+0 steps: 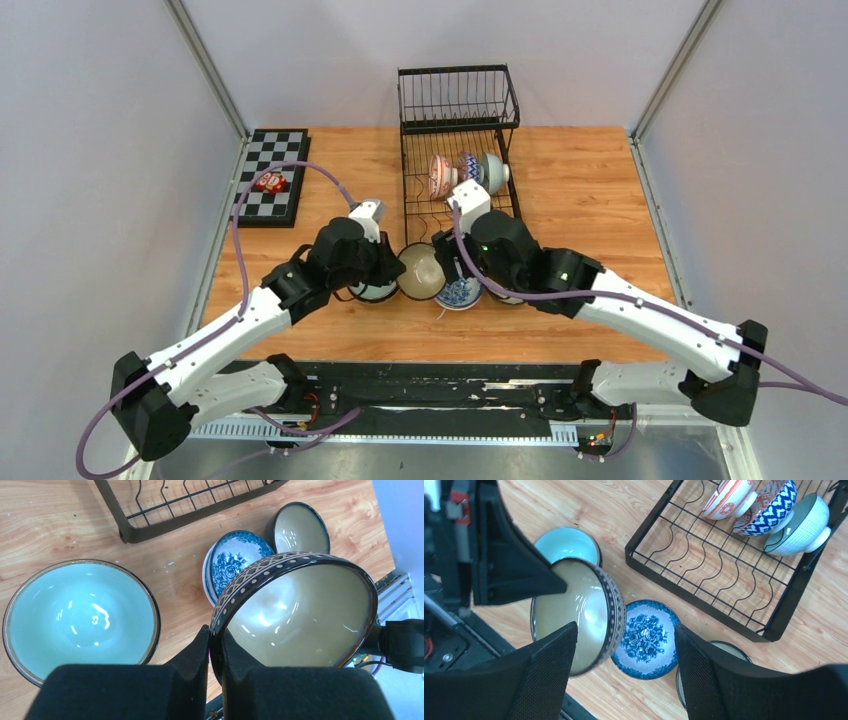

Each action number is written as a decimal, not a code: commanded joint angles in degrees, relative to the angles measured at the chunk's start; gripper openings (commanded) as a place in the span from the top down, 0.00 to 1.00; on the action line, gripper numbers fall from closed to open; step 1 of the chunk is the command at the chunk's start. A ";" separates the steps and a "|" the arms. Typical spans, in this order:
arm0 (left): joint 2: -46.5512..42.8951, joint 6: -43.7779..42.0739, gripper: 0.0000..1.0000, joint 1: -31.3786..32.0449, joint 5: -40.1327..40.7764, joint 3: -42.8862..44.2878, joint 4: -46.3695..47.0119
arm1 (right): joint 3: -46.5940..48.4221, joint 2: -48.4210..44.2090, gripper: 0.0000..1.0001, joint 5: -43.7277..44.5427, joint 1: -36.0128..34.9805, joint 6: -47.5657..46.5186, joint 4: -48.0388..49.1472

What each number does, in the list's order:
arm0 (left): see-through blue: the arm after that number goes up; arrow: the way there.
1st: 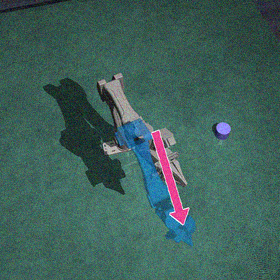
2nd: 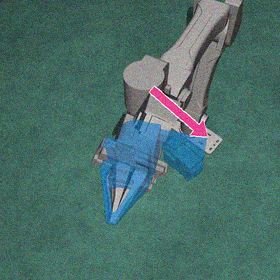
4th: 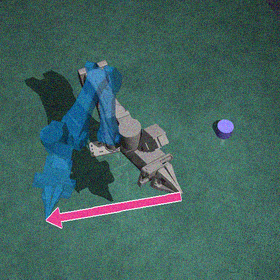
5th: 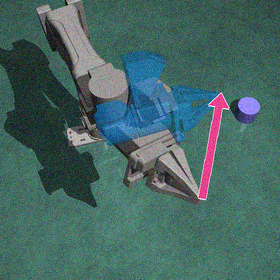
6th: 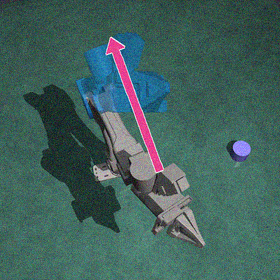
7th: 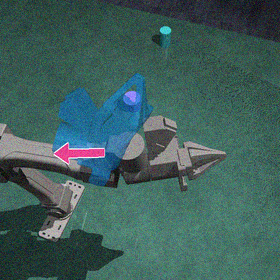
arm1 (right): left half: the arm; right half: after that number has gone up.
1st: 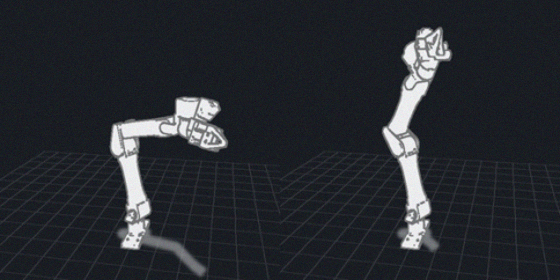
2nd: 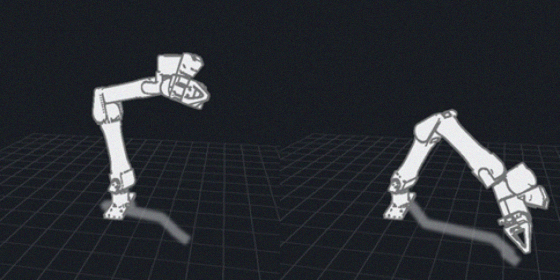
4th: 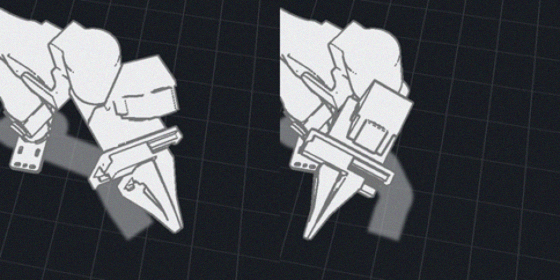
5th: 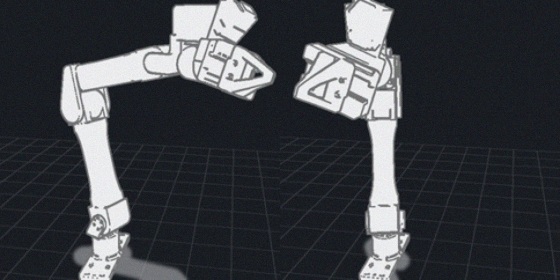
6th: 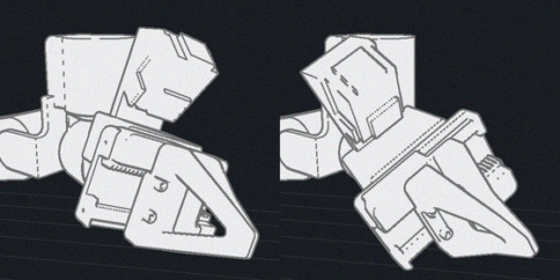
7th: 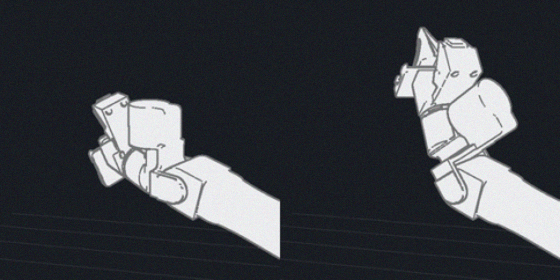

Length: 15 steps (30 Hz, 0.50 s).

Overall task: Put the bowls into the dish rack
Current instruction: Place the bowl in the dish rack.

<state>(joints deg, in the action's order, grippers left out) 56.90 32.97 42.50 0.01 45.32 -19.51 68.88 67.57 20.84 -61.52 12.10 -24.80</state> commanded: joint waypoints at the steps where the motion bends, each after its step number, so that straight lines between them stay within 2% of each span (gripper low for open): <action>1: -2.94 1.25 1.00 -3.86 -7.76 -2.24 9.14 | -4.91 -5.76 0.23 -6.99 1.36 1.56 5.46; 9: -6.93 5.10 1.00 -10.44 -18.85 -7.96 19.98 | -12.93 -12.20 0.06 -17.22 4.84 6.42 13.17; 15: -8.90 11.24 1.00 -14.61 -26.00 -12.95 31.99 | -19.33 -14.83 0.02 -30.22 9.15 12.12 23.82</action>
<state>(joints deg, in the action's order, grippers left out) 50.28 38.24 30.22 -18.09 34.30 -2.90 52.90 54.50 1.21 -54.83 18.98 -10.39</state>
